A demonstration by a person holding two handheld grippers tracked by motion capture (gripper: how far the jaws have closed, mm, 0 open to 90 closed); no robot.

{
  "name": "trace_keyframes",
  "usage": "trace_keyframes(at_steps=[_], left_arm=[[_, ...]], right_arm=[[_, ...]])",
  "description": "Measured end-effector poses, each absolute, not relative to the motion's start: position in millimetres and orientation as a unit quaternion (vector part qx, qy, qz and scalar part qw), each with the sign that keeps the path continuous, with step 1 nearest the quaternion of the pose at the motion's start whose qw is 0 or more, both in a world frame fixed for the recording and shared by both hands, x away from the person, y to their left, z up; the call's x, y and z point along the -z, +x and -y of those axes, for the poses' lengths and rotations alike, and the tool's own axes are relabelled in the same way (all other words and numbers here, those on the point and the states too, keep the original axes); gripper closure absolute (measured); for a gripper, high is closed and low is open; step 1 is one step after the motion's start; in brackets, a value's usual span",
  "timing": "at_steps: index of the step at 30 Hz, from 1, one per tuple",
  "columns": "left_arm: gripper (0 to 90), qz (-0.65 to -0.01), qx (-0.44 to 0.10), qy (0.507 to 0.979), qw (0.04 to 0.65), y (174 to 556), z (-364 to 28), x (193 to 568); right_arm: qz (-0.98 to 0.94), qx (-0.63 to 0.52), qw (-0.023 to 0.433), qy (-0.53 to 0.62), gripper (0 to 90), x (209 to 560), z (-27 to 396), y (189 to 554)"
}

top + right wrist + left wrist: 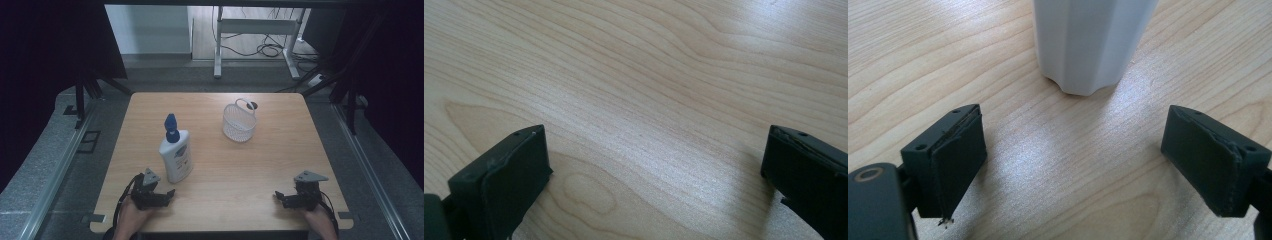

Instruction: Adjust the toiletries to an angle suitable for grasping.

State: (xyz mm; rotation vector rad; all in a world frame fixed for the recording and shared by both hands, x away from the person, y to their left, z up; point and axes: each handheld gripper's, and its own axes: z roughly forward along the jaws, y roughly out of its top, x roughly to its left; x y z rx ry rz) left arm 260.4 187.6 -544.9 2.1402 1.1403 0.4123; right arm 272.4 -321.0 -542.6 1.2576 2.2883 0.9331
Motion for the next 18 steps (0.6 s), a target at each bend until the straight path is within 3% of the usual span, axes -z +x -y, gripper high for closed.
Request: trace_keyframes(at_steps=[18], left_arm=[[10.1, -0.434, -0.157, 0.821, 0.336, 261.4, -187.6, 545.0]], right_arm=[[-0.811, -0.331, 0.183, 0.445, 0.0, 542.6, 321.1, 272.3]])
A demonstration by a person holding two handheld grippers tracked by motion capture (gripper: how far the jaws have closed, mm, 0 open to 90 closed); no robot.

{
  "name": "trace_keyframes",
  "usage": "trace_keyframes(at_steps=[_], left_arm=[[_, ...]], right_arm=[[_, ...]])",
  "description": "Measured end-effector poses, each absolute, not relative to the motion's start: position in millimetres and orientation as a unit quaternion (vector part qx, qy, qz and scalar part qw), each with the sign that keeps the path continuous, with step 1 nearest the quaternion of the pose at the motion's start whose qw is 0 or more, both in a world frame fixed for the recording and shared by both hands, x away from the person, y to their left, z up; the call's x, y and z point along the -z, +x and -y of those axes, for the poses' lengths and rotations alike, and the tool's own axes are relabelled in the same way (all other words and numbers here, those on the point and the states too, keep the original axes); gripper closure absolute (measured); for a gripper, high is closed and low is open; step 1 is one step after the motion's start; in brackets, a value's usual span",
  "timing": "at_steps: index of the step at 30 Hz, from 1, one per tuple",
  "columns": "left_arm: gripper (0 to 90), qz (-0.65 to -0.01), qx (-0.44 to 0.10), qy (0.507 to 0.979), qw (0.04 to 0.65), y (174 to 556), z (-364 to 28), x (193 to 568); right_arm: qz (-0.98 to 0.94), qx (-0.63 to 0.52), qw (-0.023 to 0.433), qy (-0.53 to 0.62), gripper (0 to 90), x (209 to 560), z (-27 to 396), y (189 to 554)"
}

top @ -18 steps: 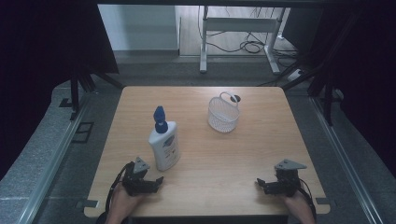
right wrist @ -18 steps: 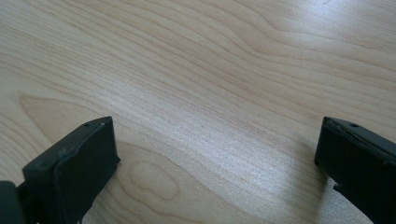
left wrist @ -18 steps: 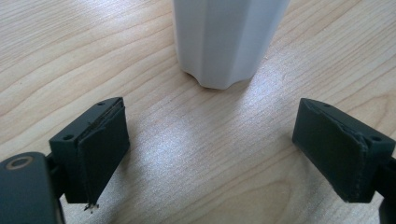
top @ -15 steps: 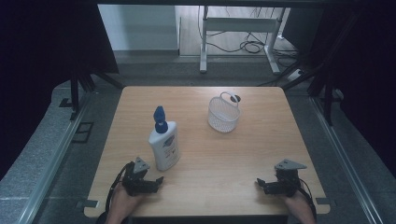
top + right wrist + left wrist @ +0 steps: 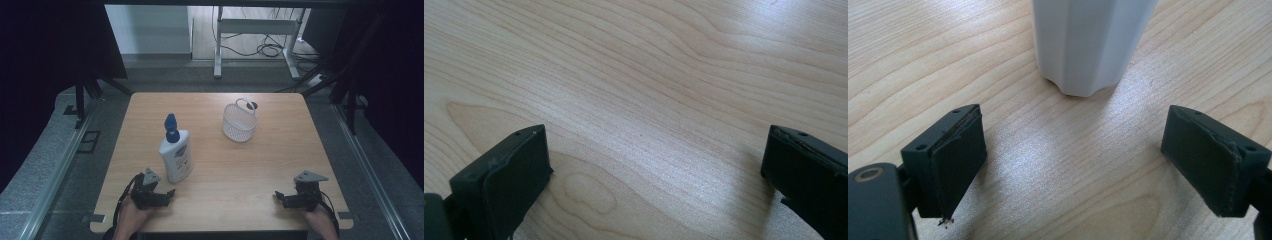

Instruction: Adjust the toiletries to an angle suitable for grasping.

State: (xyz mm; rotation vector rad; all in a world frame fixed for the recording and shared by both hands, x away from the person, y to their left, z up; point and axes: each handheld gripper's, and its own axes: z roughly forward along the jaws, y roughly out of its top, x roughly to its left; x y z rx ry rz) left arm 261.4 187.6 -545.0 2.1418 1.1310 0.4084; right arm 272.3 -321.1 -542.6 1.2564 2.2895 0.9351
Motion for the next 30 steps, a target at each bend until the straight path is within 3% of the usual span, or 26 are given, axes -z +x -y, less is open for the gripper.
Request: trace_keyframes(at_steps=[30], left_arm=[[12.0, -0.442, -0.147, 0.811, 0.354, 262, -199, 524]], right_arm=[[-0.811, -0.332, 0.183, 0.445, 0.0, 543, 321, 272]])
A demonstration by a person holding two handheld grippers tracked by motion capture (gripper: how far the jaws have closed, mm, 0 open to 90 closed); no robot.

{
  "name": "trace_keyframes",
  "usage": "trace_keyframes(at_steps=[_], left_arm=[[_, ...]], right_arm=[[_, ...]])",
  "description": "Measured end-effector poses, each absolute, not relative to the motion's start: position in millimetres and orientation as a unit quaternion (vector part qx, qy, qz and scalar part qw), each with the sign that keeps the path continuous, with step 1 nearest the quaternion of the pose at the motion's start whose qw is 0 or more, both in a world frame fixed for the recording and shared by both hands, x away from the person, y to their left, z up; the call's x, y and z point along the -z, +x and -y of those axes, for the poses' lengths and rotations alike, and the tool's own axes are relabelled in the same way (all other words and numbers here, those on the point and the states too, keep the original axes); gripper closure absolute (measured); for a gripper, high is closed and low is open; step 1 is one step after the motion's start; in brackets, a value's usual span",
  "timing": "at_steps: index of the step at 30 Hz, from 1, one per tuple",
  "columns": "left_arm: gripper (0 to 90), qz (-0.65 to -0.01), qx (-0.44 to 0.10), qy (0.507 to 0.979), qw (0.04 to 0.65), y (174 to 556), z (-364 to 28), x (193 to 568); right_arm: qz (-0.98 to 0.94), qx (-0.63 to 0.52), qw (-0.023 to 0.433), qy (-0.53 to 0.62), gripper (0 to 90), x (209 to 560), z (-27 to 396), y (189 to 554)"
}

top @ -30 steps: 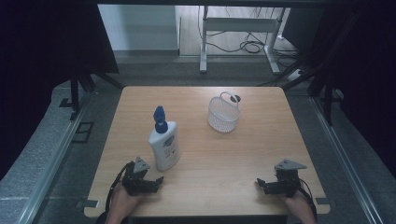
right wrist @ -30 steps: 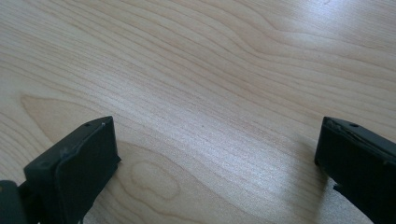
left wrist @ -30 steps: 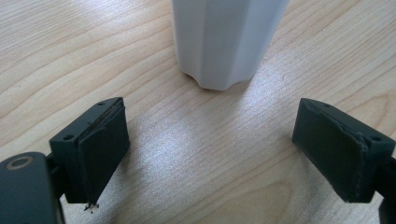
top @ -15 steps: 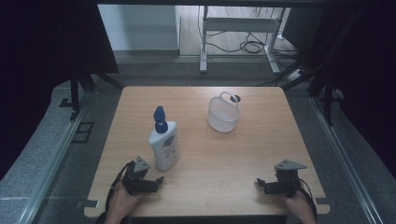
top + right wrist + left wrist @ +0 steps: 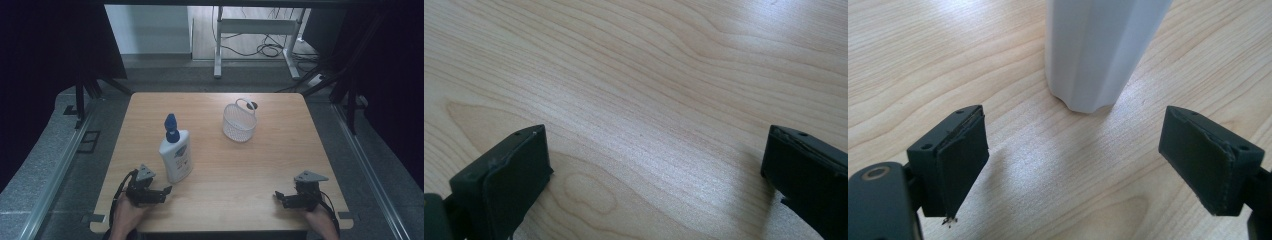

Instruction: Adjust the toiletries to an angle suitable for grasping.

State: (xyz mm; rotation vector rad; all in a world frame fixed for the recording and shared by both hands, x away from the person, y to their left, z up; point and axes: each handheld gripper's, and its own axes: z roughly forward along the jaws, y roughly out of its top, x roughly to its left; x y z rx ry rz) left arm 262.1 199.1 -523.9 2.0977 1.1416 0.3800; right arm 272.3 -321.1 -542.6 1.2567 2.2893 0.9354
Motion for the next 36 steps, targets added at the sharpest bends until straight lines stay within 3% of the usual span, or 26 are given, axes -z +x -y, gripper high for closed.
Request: trace_keyframes(at_steps=[23, 36], left_arm=[[27.8, -0.429, -0.173, 0.809, 0.363, 267, -206, 505], [46.5, -0.448, -0.175, 0.790, 0.380, 280, -212, 497]], right_arm=[[-0.811, -0.332, 0.183, 0.446, 0.0, 543, 321, 272], [-0.811, -0.331, 0.183, 0.445, 0.0, 543, 321, 272]])
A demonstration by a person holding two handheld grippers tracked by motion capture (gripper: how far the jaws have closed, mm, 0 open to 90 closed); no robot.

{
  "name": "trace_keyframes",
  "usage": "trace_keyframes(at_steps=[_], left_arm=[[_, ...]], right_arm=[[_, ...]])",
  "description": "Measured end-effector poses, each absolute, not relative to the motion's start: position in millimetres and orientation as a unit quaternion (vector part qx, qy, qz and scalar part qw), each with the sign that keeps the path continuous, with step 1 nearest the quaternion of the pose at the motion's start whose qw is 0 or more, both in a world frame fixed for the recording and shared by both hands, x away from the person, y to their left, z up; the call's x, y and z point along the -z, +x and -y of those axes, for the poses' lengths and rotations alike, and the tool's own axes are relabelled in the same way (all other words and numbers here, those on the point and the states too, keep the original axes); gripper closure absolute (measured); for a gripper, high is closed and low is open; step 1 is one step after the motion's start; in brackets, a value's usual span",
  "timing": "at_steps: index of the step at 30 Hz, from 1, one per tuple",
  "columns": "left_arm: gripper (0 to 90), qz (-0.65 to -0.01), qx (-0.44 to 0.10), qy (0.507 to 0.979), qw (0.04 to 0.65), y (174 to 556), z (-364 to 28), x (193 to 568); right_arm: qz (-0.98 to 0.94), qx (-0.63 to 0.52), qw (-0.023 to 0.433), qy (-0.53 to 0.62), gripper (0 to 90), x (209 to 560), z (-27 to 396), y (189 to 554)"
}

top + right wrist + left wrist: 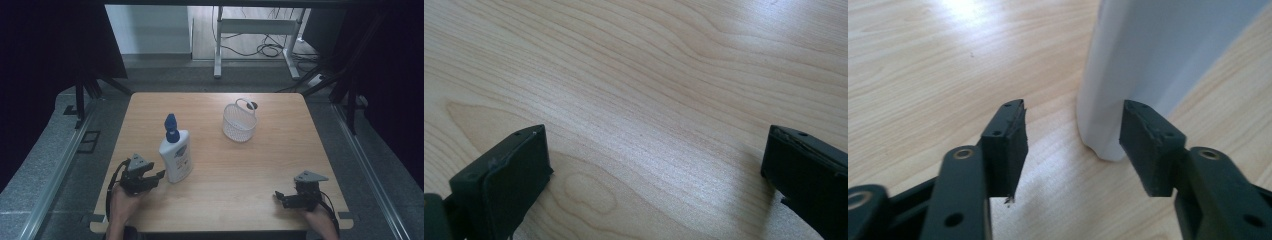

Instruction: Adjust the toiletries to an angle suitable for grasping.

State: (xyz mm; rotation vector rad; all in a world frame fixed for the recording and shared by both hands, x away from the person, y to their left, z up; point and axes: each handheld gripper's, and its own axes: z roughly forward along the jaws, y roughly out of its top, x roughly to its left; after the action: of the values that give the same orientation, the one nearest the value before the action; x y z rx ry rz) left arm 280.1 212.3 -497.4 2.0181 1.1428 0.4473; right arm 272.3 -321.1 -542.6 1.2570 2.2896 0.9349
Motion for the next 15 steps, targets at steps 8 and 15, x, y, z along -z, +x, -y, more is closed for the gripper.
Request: trace_keyframes(at_steps=[8, 15], left_arm=[[61.6, -0.449, -0.176, 0.788, 0.382, 291, -211, 498], [75.1, -0.454, -0.173, 0.788, 0.378, 302, -206, 502]], right_arm=[[-0.811, -0.331, 0.183, 0.446, 0.0, 543, 321, 272], [-0.812, -0.331, 0.182, 0.445, 0.0, 543, 321, 272]])
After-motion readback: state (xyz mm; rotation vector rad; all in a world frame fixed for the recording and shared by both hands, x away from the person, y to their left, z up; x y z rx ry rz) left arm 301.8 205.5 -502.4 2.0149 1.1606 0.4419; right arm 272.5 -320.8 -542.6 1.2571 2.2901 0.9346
